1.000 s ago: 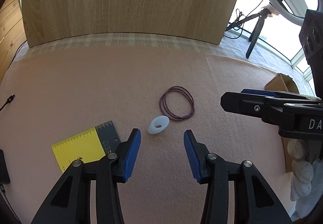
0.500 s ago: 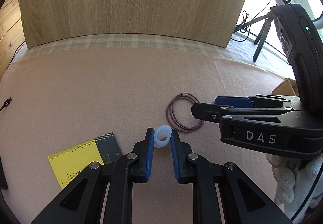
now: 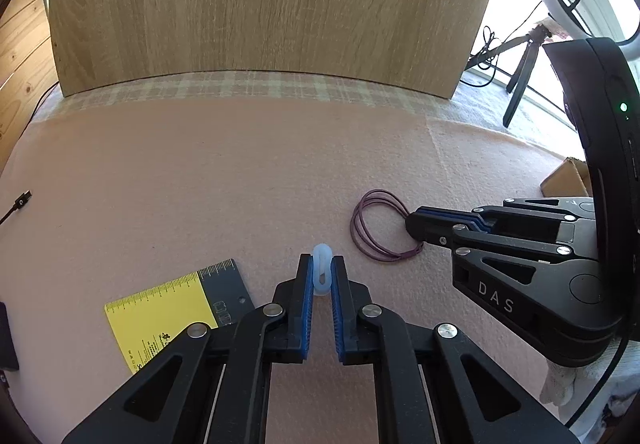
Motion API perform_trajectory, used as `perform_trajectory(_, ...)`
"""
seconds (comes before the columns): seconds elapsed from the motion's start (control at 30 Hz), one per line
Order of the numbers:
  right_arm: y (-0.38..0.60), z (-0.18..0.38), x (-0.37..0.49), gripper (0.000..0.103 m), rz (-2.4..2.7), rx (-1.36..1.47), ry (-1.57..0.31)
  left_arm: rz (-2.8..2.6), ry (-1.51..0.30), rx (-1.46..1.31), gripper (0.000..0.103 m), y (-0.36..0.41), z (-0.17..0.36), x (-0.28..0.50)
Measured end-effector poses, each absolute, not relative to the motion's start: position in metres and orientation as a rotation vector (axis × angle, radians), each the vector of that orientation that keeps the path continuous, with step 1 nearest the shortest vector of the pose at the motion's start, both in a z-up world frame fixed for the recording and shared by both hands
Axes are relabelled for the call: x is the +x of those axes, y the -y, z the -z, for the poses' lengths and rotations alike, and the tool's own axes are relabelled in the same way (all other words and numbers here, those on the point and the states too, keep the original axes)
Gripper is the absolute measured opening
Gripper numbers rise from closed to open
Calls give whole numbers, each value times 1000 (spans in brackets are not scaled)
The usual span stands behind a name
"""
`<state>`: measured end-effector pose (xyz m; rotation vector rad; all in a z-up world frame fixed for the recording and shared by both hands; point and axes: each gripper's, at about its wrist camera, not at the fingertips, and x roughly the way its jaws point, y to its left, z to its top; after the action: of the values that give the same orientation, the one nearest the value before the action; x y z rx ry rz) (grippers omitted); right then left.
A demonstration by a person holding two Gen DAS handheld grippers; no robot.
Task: Organize objects
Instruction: 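Carry the cap and rubber band over the box with both grippers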
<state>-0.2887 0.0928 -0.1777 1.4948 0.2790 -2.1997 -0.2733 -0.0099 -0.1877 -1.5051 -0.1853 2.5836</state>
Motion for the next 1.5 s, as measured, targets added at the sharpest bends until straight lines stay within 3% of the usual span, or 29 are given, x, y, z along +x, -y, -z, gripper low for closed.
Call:
perform_trajectory(0.73,-211,109,-188,2,2317,1369,103,-2540,216,-1403,8,-25,143,-178)
perform_trajectory(1.07,-299,66,-139,2,2454,1302,190,-2479,158,-1264,8,-95,98,-156)
perform_trajectory(1.5,-419,56,-102,2,2650,1332,281,-2325,48,-1202,8,-220,91,-161)
